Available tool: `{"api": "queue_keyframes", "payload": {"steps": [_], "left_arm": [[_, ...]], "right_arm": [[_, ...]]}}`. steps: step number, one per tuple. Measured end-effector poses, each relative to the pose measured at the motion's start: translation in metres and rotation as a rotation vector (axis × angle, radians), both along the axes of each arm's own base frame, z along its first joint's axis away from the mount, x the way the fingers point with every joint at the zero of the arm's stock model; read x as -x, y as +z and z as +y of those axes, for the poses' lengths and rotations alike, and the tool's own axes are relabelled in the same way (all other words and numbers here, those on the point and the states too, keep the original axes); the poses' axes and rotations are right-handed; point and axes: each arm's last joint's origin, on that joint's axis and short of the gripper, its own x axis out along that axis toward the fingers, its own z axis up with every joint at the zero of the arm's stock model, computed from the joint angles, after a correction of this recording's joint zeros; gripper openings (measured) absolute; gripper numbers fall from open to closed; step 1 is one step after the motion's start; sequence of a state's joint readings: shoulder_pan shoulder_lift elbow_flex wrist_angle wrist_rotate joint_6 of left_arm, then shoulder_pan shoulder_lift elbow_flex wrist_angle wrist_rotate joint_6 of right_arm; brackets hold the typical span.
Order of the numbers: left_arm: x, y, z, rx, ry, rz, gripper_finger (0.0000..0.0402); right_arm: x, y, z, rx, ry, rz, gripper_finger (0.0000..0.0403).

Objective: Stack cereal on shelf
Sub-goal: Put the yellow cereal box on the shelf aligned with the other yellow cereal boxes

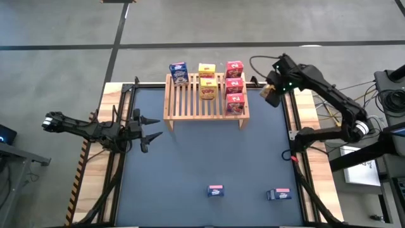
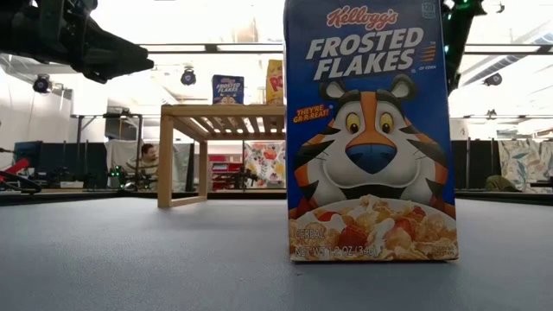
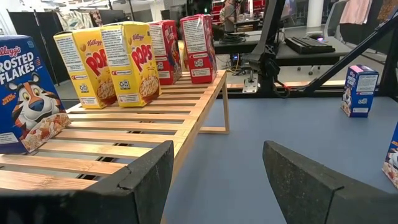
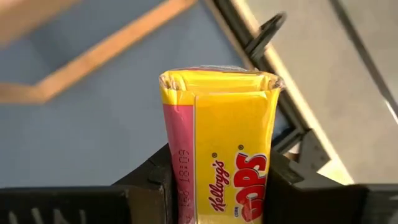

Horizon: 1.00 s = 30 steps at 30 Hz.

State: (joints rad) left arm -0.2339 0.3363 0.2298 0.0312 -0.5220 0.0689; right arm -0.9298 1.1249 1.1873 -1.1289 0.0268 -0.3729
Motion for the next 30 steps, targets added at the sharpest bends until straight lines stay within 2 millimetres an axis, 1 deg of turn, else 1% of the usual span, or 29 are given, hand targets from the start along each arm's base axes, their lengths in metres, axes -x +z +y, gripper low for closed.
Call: {"api": "queue_keyframes", "payload": {"steps": [9, 15, 20, 30], "left_arm": [[0.0, 0.0, 0.0, 0.0, 0.0, 0.0, 0.0231], [0.0, 0.0, 0.0, 0.001, 0.0, 0.0, 0.0231], [0.0, 0.0, 0.0, 0.007, 0.0, -0.002, 0.0231], [0.0, 0.0, 0.0, 0.008, -0.01, -0.002, 0.0231]], "right_arm": [[0.011, 0.068, 0.016, 0.179, -0.01, -0.145, 0.0134], [0.016, 0.105, 0.023, 0.279, 0.0, -0.225, 0.0134], [0.019, 0.129, 0.031, 0.308, 0.058, -0.333, 0.0136], [0.023, 0.162, 0.046, 0.331, 0.186, -0.519, 0.0137]]}}
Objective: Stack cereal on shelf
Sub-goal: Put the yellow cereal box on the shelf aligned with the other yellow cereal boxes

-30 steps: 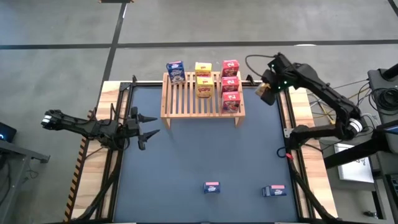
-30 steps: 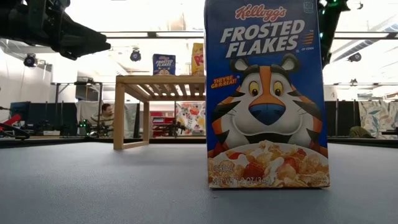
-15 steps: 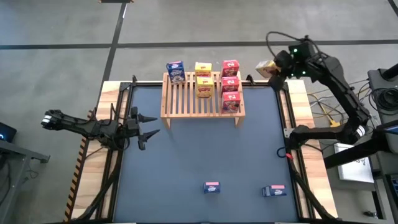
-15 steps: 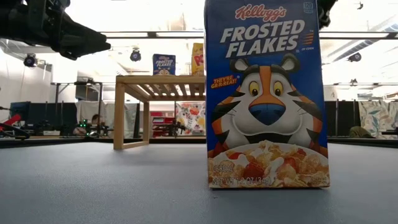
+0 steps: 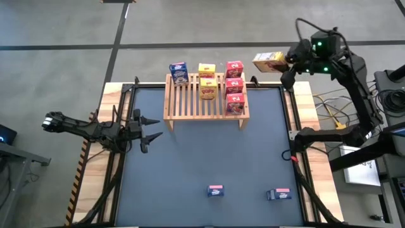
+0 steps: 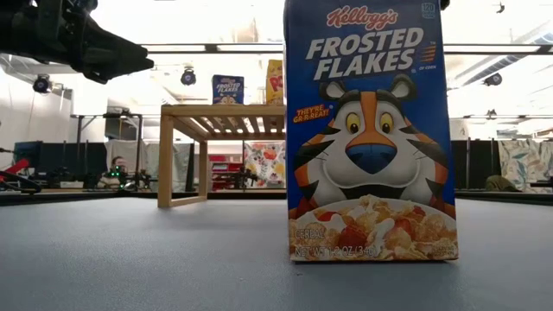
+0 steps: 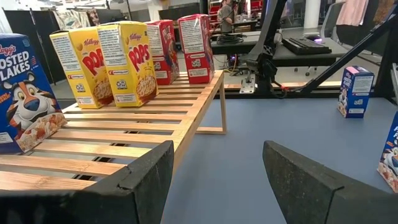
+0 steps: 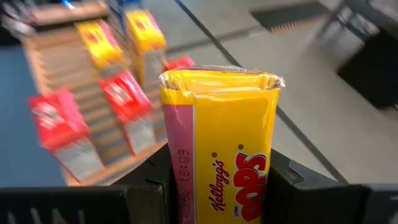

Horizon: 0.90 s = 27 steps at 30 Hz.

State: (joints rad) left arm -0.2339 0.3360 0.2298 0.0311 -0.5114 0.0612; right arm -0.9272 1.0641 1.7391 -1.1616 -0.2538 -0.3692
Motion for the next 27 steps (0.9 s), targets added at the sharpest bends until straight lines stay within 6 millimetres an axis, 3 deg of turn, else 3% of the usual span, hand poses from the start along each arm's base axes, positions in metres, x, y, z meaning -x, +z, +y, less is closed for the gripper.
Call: {"api": "queue_keyframes", "payload": {"steps": [7, 14, 27], "left_arm": [[0.0, 0.0, 0.0, 0.0, 0.0, 0.0, 0.0231], [0.0, 0.002, 0.0, 0.005, 0.001, -0.022, 0.0231], [-0.002, 0.044, -0.003, 0.089, -0.084, -0.458, 0.0231]], "right_arm": [[-0.006, 0.021, 0.004, -0.006, 0.2, -0.215, 0.0137], [-0.026, 0.025, -0.008, -0.069, 0.304, -0.249, 0.0137], [-0.093, 0.038, -0.001, -0.088, 0.566, -0.245, 0.0137]]}}
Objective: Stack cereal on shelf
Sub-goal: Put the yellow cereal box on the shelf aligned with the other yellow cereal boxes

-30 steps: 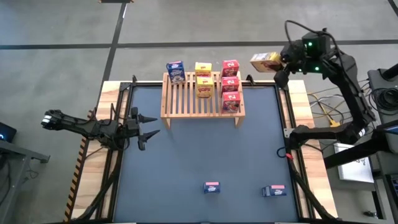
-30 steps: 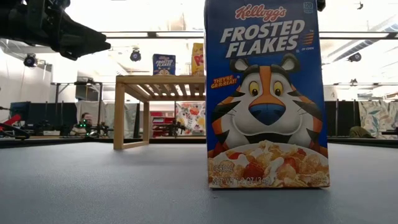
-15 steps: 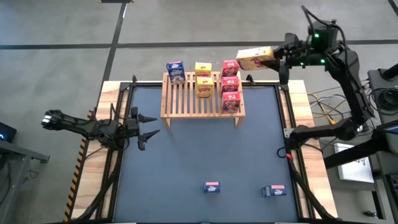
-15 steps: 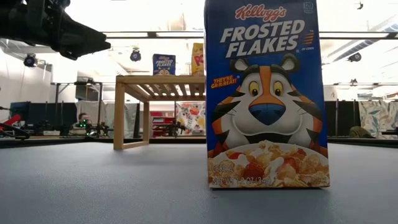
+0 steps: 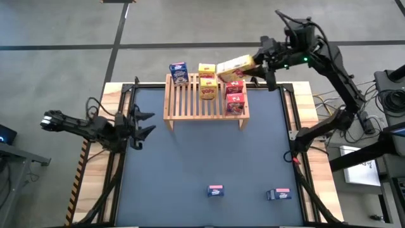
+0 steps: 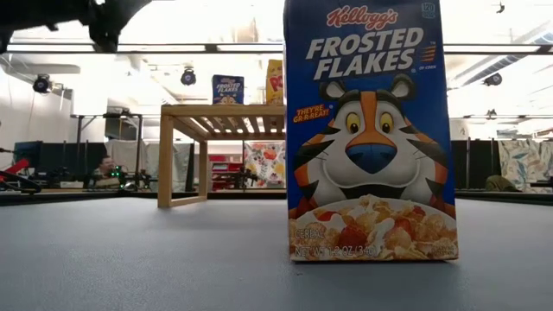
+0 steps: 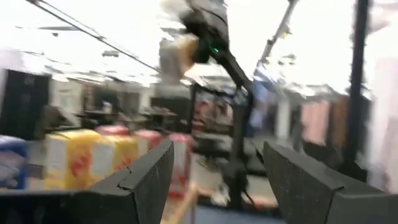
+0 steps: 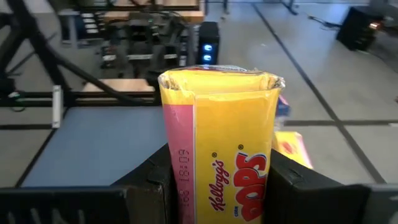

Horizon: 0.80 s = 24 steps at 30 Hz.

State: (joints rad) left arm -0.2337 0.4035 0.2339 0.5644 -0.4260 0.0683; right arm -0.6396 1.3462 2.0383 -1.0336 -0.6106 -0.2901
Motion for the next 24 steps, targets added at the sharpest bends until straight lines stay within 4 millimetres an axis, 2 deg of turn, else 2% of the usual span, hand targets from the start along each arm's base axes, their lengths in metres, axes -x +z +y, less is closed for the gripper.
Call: {"api": "queue_keyframes", "payload": {"steps": [3, 6, 9, 14, 18, 21, 24], "left_arm": [[0.0, 0.027, 0.002, 0.038, 0.076, -0.029, 0.0231], [-0.006, 0.063, 0.002, 0.011, 0.101, 0.073, 0.0232], [-0.02, 0.1, -0.001, -0.046, 0.114, 0.181, 0.0244], [-0.05, 0.157, -0.005, -0.136, 0.136, 0.372, 0.0302], [-0.069, 0.195, -0.003, -0.113, 0.156, 0.472, 0.0355], [-0.084, 0.218, 0.0, -0.099, 0.153, 0.51, 0.0382], [-0.104, 0.232, 0.005, -0.103, 0.155, 0.581, 0.039]], "right_arm": [[-0.013, 0.001, 0.002, 0.001, 0.04, 0.001, 0.0137], [-0.024, 0.0, 0.002, -0.005, 0.065, 0.009, 0.0137], [-0.036, -0.004, 0.001, -0.007, 0.088, 0.024, 0.0137], [-0.054, -0.011, 0.002, -0.007, 0.131, 0.049, 0.0137], [-0.061, -0.014, 0.005, 0.002, 0.158, 0.058, 0.0137], [-0.065, -0.016, 0.008, 0.0, 0.174, 0.062, 0.0137], [-0.069, -0.017, 0.011, -0.003, 0.192, 0.067, 0.0137]]}}
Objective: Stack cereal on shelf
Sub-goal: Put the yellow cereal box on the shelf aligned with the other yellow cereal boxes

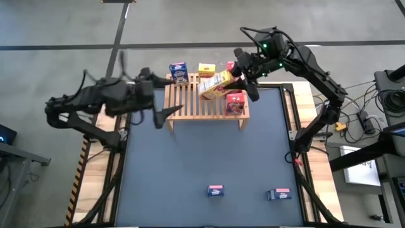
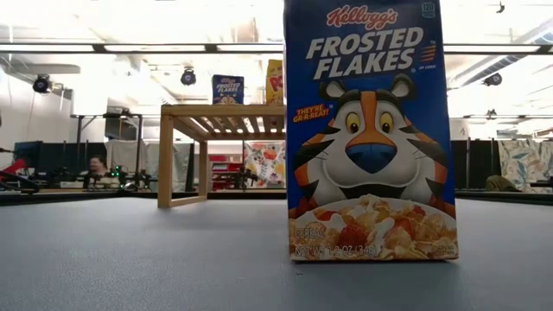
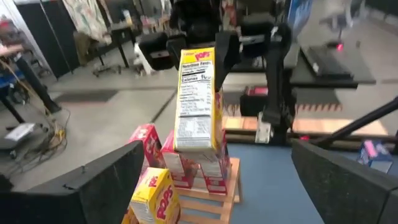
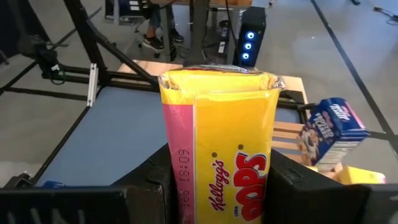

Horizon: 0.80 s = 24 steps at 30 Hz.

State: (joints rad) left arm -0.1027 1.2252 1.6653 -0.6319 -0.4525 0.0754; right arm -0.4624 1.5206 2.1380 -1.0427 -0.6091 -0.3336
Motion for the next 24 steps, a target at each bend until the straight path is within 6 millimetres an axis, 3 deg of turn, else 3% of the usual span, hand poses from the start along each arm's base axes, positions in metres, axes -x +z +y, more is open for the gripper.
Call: {"api": "queue_keyframes", "payload": {"steps": [12, 19, 24], "left_arm": [[-0.076, 0.021, 0.032, -0.004, -0.01, 0.17, 0.0386], [-0.106, 0.016, 0.047, 0.054, -0.067, 0.251, 0.0389], [-0.111, 0.004, 0.059, 0.115, -0.085, 0.293, 0.0389]], "right_arm": [[-0.014, -0.005, 0.014, 0.027, 0.071, 0.012, 0.0137], [-0.019, -0.009, 0.013, 0.034, 0.077, 0.022, 0.0137], [-0.019, -0.009, 0.013, 0.061, 0.061, 0.025, 0.0137]]}}
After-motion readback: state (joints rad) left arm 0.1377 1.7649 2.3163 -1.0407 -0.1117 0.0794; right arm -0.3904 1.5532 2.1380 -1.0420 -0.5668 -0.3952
